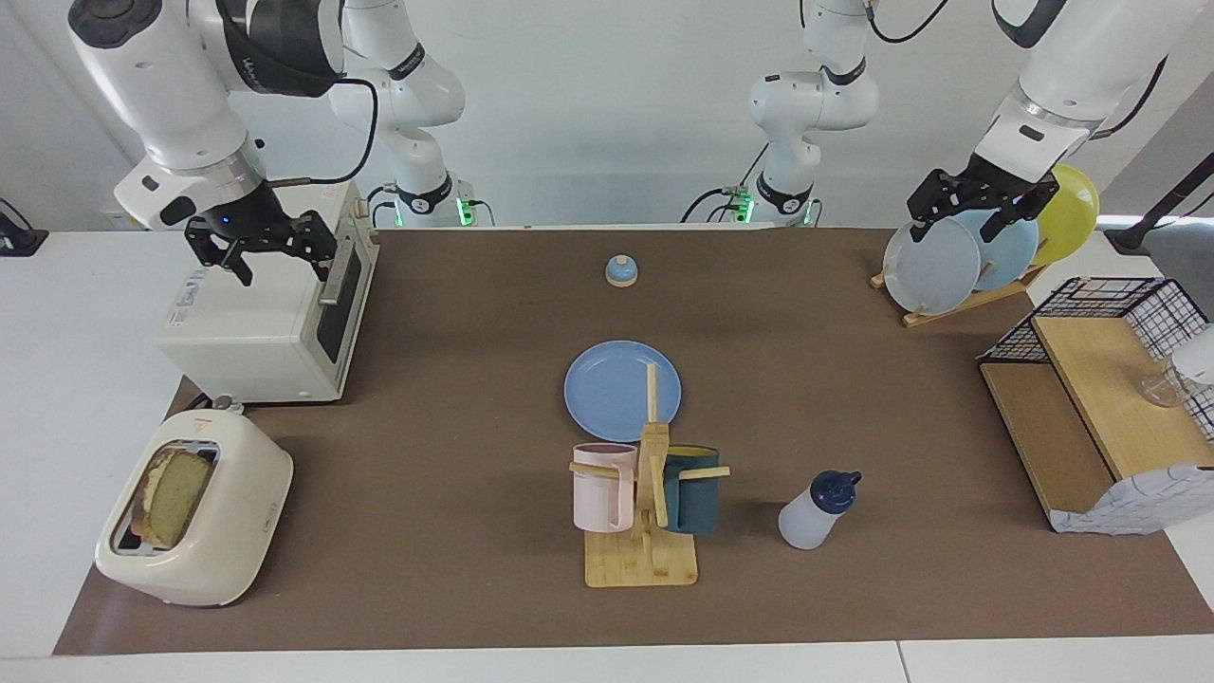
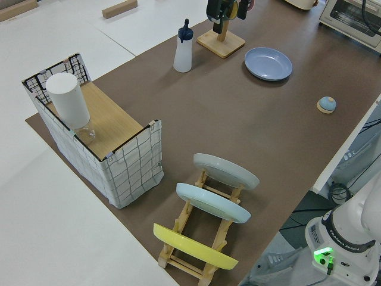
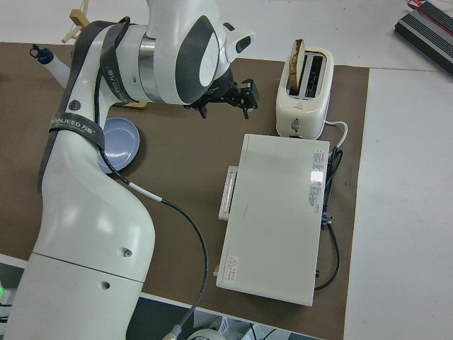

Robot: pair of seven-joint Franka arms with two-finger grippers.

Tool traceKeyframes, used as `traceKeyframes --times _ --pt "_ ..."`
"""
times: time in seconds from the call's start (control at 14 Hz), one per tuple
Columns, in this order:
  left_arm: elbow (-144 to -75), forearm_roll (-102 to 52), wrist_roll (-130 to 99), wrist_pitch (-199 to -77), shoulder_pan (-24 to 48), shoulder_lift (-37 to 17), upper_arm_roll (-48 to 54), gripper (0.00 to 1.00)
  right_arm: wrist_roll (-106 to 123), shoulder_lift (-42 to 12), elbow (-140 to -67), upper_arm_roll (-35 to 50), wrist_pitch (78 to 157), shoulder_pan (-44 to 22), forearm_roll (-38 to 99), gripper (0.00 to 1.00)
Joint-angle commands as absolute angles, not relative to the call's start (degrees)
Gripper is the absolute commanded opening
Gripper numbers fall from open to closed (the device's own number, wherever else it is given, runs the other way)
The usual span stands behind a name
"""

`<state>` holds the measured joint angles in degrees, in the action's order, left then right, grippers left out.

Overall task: Put bread on plate and add seasoning
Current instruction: 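Move the left gripper out toward the seasoning bottle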

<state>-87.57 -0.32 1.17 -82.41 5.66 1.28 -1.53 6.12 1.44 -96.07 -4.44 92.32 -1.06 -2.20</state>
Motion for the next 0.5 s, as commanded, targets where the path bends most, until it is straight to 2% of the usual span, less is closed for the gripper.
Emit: traceKeyframes --times 0.0,0.29,0.43 --pt "-89.21 -0.35 1.41 -82.88 5.8 2.81 -1.49 1.0 5.8 1.58 -95.97 -4.31 91.58 0.0 -0.53 1.0" --pt "-89.21 -0.26 1.5 -82.62 5.89 2.81 -1.58 1.0 5.98 1.58 -96.06 -4.22 92.37 -0.09 -0.53 1.0" --pt "-89.47 0.0 1.49 -81.84 5.89 2.81 -1.58 1.0 5.71 1.5 -96.24 -3.87 96.04 -0.52 -1.4 1.0"
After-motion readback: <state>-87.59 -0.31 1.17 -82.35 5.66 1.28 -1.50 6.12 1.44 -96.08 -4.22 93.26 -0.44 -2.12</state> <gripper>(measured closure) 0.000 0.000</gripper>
